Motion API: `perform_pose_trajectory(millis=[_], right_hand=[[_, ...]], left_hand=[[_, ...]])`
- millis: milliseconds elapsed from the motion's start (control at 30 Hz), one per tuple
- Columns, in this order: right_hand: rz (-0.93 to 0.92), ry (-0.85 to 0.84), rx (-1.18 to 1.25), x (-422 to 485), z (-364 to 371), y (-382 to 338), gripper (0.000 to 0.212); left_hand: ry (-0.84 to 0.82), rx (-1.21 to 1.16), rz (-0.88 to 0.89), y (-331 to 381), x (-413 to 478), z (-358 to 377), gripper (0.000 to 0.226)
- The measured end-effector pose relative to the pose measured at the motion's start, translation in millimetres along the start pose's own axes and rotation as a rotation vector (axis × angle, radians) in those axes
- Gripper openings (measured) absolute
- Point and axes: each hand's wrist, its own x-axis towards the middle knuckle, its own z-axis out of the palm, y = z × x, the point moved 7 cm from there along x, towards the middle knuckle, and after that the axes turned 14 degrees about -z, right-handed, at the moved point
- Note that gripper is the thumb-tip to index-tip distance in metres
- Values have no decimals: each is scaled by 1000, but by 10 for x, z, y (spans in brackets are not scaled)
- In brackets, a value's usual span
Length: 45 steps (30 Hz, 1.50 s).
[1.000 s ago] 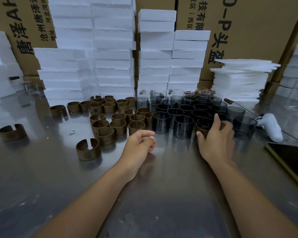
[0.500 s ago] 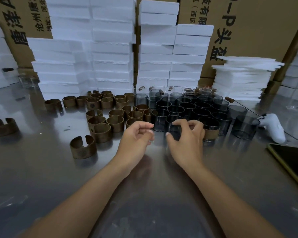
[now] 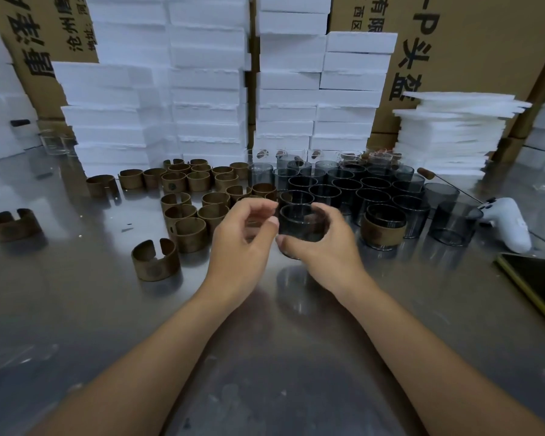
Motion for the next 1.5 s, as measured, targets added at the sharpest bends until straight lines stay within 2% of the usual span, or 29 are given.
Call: perform_pose_trajectory(millis=[67, 133, 200, 300, 533, 833, 933, 1067, 1333, 1500], right_hand=[[18, 39, 134, -7, -11, 13, 45], [29, 67, 251, -17, -7, 34, 40], [22, 76, 268, -23, -9, 26, 39], [-22, 77, 265, -12, -32, -62, 39], [-63, 55, 199, -11, -16, -96, 41], [-32, -32, 232, -32, 83, -79, 51], [-33, -77, 196, -38, 107, -95, 53], [-34, -131, 160, -54, 135, -94, 49], [-31, -216, 94, -76, 176, -99, 52], [-43, -244, 49, -70, 192, -133, 55]], left_hand=[[-46, -28, -14, 11, -14, 37, 22], [-96, -33, -26, 23, -29, 86, 29], [-137, 34, 2, 53, -60, 140, 34], [-189, 125, 36, 97, -106, 205, 33], [-157, 194, 45, 46, -80, 162, 33], [-167, 151, -42, -57, -21, 151, 36], [-181, 101, -66, -89, -11, 147, 57], [-190, 81, -76, -116, 11, 149, 71], [-225, 172, -39, -100, -8, 194, 56], [-274, 260, 130, 74, -129, 293, 41]])
